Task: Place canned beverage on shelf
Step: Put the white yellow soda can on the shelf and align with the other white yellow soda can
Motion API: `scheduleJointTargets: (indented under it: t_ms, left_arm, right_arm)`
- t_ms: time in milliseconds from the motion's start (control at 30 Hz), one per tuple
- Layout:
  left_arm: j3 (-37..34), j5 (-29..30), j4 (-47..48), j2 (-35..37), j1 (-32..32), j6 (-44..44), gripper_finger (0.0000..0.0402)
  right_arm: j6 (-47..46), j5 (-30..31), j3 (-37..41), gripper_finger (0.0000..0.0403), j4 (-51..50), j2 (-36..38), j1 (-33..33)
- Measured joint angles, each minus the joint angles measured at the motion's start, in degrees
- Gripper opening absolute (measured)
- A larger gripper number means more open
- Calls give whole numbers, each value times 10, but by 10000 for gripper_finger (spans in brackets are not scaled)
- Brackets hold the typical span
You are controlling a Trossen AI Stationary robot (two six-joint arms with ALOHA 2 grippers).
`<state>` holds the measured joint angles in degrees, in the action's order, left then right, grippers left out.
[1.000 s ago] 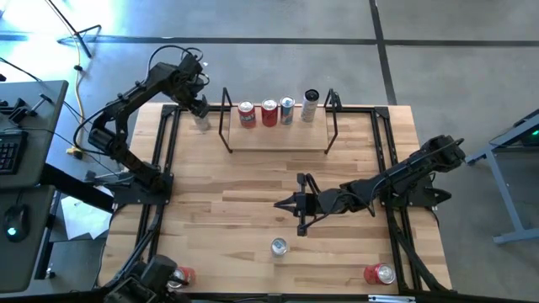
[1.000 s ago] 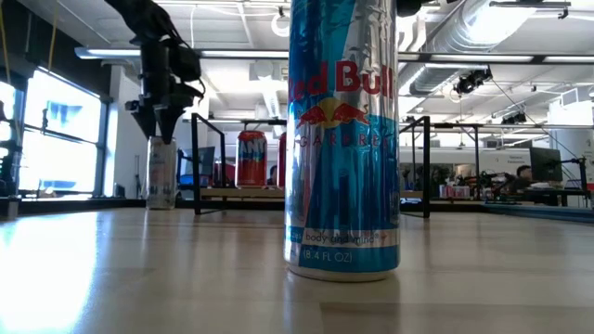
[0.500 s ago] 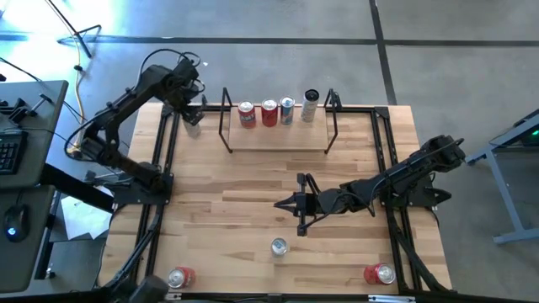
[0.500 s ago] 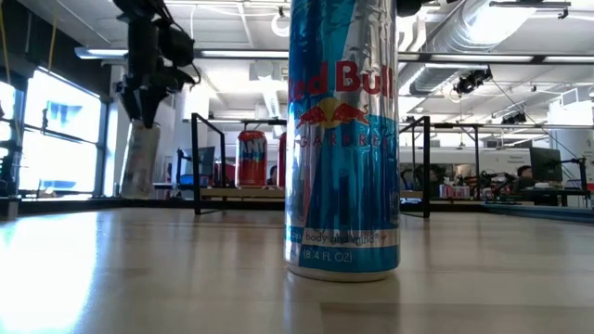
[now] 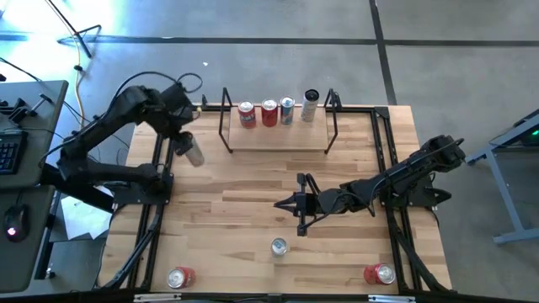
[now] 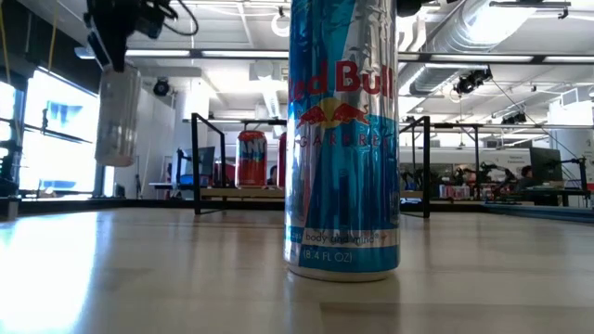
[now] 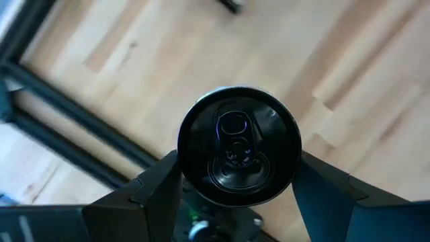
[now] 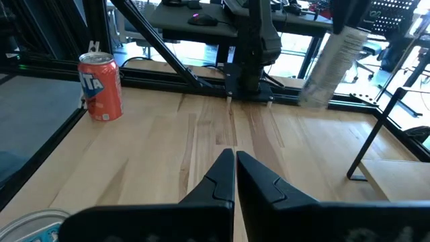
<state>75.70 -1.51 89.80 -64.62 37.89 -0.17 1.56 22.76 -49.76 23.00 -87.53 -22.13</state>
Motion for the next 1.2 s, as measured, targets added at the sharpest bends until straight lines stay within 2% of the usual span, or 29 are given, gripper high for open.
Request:
scheduleJointTargets:
  t_ms: [200,367,633,800,1200]
  left_arm:
    - [0,5,-1,13,-103,-84,227]
    - [0,3,-76,9,-193,-159,227]
    - [0,52,-122,-44,-276,-335,227]
    - [0,47,-147,-101,-296,-367,227]
    - [0,30,-244,-221,-273,-325,232]
  right_arm:
    - [0,0,0,0,0,0,0]
    - [0,0,0,0,0,0,0]
    - [-1,0,0,0,0,0,0]
    - [-1,0,0,0,0,0,0]
    - [-2,0,0,0,0,0,0]
